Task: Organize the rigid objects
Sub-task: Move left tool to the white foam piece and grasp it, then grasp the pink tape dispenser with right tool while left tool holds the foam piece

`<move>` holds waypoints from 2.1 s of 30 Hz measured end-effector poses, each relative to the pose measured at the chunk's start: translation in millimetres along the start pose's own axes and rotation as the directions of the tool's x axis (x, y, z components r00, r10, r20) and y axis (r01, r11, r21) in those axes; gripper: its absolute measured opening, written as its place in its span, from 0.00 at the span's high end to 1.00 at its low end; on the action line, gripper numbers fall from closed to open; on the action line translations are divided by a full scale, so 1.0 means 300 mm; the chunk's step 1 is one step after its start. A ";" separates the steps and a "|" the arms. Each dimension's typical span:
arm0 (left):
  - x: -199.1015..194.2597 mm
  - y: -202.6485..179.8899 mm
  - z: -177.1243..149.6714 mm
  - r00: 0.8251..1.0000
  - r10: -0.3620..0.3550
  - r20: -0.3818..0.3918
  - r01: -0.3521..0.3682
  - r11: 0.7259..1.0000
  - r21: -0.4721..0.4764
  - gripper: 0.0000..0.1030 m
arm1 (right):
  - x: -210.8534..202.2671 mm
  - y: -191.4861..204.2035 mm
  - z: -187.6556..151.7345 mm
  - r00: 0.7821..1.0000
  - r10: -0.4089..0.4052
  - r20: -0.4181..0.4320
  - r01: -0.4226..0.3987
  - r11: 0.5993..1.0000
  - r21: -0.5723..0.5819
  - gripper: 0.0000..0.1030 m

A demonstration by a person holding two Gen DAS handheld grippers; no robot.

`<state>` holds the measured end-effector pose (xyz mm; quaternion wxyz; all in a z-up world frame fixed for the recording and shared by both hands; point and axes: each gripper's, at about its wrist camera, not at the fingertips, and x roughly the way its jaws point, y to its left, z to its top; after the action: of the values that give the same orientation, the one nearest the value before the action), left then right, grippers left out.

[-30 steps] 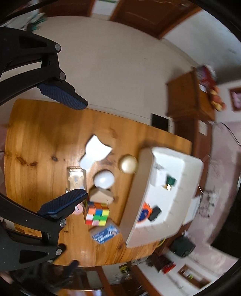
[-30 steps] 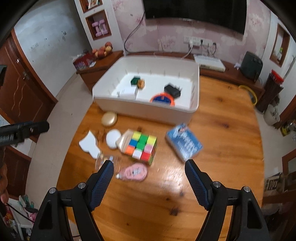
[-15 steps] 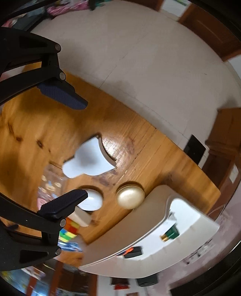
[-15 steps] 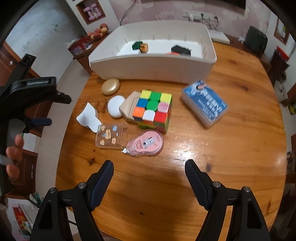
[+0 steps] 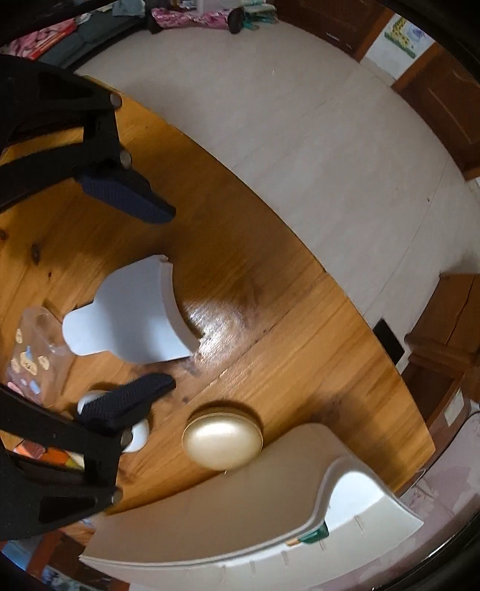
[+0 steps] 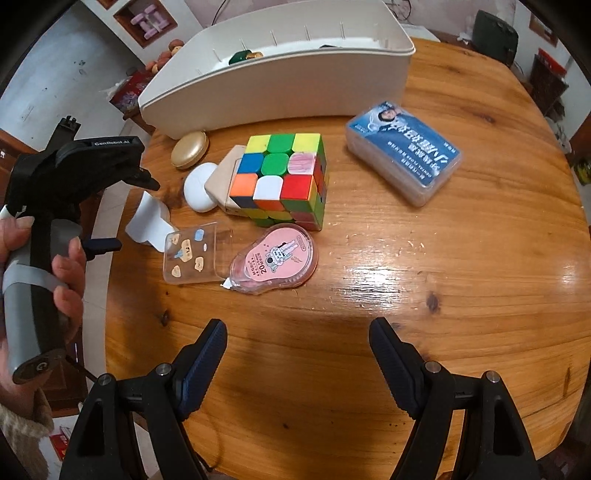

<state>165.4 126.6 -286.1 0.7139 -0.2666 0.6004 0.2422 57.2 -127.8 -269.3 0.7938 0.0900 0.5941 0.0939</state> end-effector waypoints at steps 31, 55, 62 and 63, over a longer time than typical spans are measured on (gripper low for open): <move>-0.015 -0.028 0.005 0.999 -0.043 -0.024 0.048 0.933 0.356 0.38 | 0.187 -0.053 0.172 0.989 0.103 -0.105 -0.042 0.881 0.471 0.23; -0.032 -0.058 -0.035 0.997 -0.065 -0.045 0.078 0.889 0.452 0.39 | 0.195 0.057 0.164 0.991 -0.099 -0.093 0.121 0.953 0.276 0.50; -0.115 -0.052 -0.079 0.995 -0.104 -0.003 0.092 0.872 0.481 0.39 | 0.085 -0.026 0.078 0.999 -0.016 0.029 0.009 0.973 0.232 0.50; -0.129 -0.052 -0.088 0.994 -0.111 0.006 0.095 0.869 0.485 0.39 | 0.062 -0.030 0.069 0.998 -0.014 0.056 0.001 0.976 0.216 0.50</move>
<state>150.4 96.3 -250.0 0.7798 -0.1071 0.6147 0.0504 82.5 -132.3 -283.1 0.7963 0.1763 0.5781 0.0231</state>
